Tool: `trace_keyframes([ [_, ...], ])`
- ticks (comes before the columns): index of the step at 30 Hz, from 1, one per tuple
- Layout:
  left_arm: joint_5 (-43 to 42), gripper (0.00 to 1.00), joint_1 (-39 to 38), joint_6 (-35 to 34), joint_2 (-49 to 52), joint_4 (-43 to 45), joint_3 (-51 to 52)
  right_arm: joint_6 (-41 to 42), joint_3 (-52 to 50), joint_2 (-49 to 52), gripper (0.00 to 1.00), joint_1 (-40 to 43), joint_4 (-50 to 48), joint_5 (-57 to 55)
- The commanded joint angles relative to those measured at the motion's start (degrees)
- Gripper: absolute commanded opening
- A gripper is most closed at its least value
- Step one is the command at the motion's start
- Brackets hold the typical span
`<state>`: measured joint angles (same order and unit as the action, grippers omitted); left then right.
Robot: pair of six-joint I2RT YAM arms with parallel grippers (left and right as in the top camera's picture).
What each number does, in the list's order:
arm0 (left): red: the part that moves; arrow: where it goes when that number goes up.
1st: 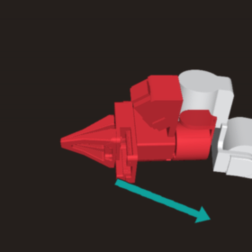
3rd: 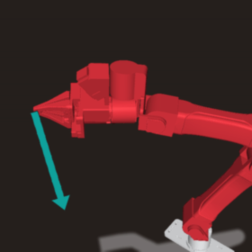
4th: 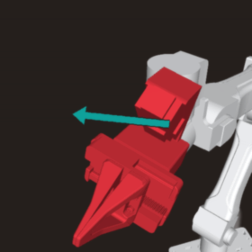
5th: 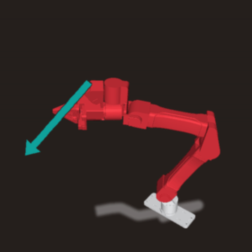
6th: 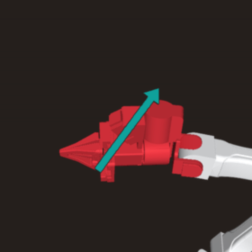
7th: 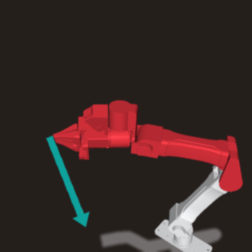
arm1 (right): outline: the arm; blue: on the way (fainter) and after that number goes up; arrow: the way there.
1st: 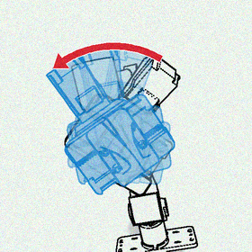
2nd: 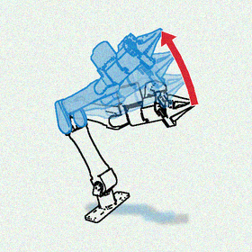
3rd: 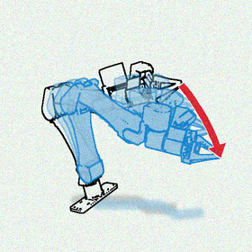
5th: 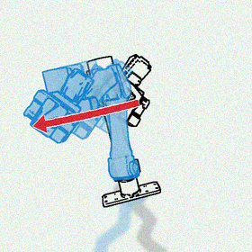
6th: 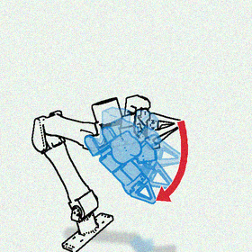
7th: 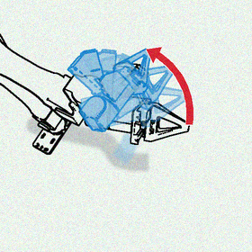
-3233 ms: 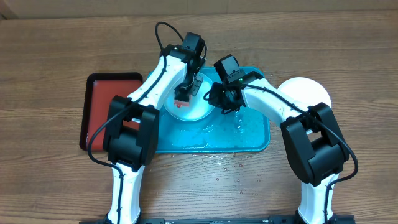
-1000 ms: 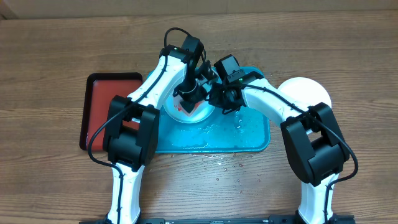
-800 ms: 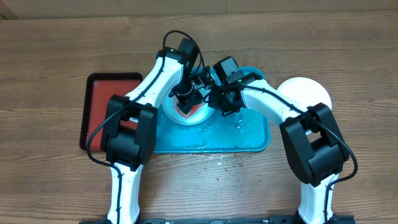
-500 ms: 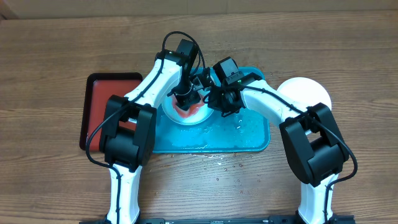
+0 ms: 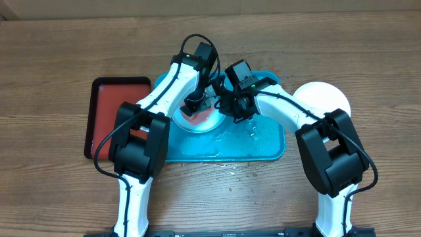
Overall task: Clean dirty plates on tray and stack at the side
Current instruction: 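Scrub the light-blue plate with the sponge while the right gripper holds it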
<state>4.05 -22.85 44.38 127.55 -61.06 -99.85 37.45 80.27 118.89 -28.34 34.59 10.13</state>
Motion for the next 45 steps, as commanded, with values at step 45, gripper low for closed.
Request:
trace_keyframes([
  [45,23.45,0.04,-0.07,-71.21,2.08,5.03,-5.05,0.24,-0.50,0.87,0.04,0.26,-0.02,-2.38],
])
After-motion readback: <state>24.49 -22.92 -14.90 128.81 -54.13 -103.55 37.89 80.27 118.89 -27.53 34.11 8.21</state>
